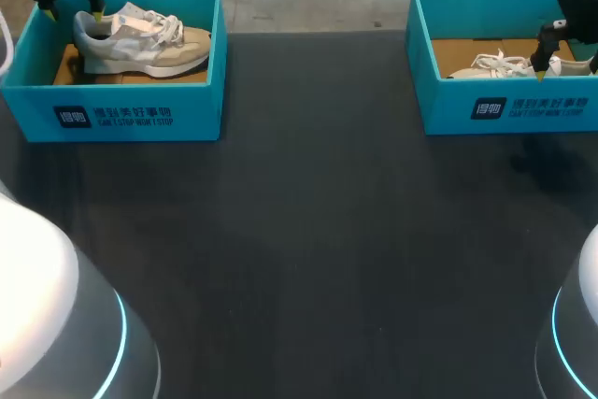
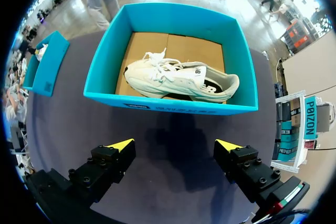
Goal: Take the shoe out of the shoebox, open the shoe tongue, remove and reinsert the insole, then place the shoe into the shoebox
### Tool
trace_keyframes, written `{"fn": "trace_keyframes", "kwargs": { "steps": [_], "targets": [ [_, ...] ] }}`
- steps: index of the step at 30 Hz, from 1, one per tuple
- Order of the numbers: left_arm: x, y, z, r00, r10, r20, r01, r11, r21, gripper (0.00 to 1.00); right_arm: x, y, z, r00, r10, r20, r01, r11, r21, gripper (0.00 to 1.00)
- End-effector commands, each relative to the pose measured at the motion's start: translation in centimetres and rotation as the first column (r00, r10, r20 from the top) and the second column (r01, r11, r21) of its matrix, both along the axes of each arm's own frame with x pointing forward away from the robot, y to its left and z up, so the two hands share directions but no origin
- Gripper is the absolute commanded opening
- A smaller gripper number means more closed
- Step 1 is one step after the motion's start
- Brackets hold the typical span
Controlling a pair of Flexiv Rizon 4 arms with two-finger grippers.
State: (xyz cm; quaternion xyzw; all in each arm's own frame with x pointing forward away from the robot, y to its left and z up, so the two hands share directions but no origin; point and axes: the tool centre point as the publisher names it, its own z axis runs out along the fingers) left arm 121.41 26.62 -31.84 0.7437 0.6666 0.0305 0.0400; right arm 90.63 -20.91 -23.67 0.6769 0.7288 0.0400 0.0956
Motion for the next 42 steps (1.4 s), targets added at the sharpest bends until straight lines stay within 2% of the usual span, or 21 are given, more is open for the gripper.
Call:
{"fn": "trace_keyframes", "kwargs": {
  "steps": [1, 4, 5, 6, 14, 17, 19, 23, 28, 31, 33, 42],
  "targets": [
    [2.0, 0.3, -1.1, 0.998, -0.009, -0.061, 0.009, 1.000, -0.001, 0.98, 0.0, 0.0, 0.0, 1.000, 0.000, 0.001, 0.000, 1.000, 0.001, 1.00],
    [2.1, 0.2, -1.4, 0.997, -0.019, -0.070, 0.019, 1.000, -0.002, 0.93, 0.0, 0.0, 0.0, 1.000, 0.000, 0.001, 0.000, 1.000, 0.001, 1.00],
    [2.1, 0.3, -1.5, 0.997, -0.020, -0.072, 0.019, 1.000, -0.004, 0.89, 0.0, 0.0, 0.0, 1.000, 0.000, 0.001, 0.000, 1.000, 0.001, 1.00],
    [2.1, 0.4, -1.6, 0.997, -0.020, -0.074, 0.020, 1.000, -0.006, 0.76, 0.0, 0.0, 0.0, 1.000, 0.000, 0.001, 0.000, 1.000, 0.001, 1.00],
    [2.0, 0.8, -3.0, 0.994, -0.035, -0.101, 0.033, 0.999, -0.019, 0.78, 0.0, 0.0, 0.0, 1.000, 0.000, 0.001, 0.000, 1.000, 0.001, 1.00],
    [1.8, 0.9, -3.4, 0.993, -0.045, -0.111, 0.044, 0.999, -0.019, 0.77, 0.0, 0.0, 0.0, 1.000, 0.000, 0.001, 0.000, 1.000, 0.001, 1.00],
    [1.6, 1.0, -3.6, 0.992, -0.053, -0.117, 0.051, 0.998, -0.021, 0.73, 0.0, 0.0, 0.0, 1.000, 0.000, 0.001, 0.000, 1.000, 0.001, 1.00],
    [1.3, 0.9, -4.2, 0.989, -0.076, -0.129, 0.073, 0.997, -0.021, 0.73, 0.0, 0.0, 0.0, 1.000, 0.000, 0.001, 0.000, 1.000, 0.001, 1.00],
    [0.9, 0.8, -5.0, 0.985, -0.090, -0.146, 0.088, 0.996, -0.022, 0.65, 0.0, 0.0, 0.0, 1.000, 0.000, 0.001, 0.000, 1.000, 0.001, 1.00],
    [0.9, 0.8, -5.4, 0.983, -0.095, -0.154, 0.093, 0.995, -0.021, 0.57, 0.0, 0.0, 0.0, 1.000, 0.000, 0.001, 0.000, 1.000, 0.001, 1.00],
    [0.9, 0.8, -5.6, 0.982, -0.096, -0.160, 0.094, 0.995, -0.022, 0.48, 0.0, 0.0, 0.0, 1.000, 0.000, 0.001, 0.000, 1.000, 0.001, 1.00],
    [0.9, 1.2, -5.9, 0.980, -0.093, -0.174, 0.090, 0.996, -0.027, 0.42, 0.0, 0.0, 0.0, 1.000, 0.000, 0.001, 0.000, 1.000, 0.001, 1.00]
  ]
}}
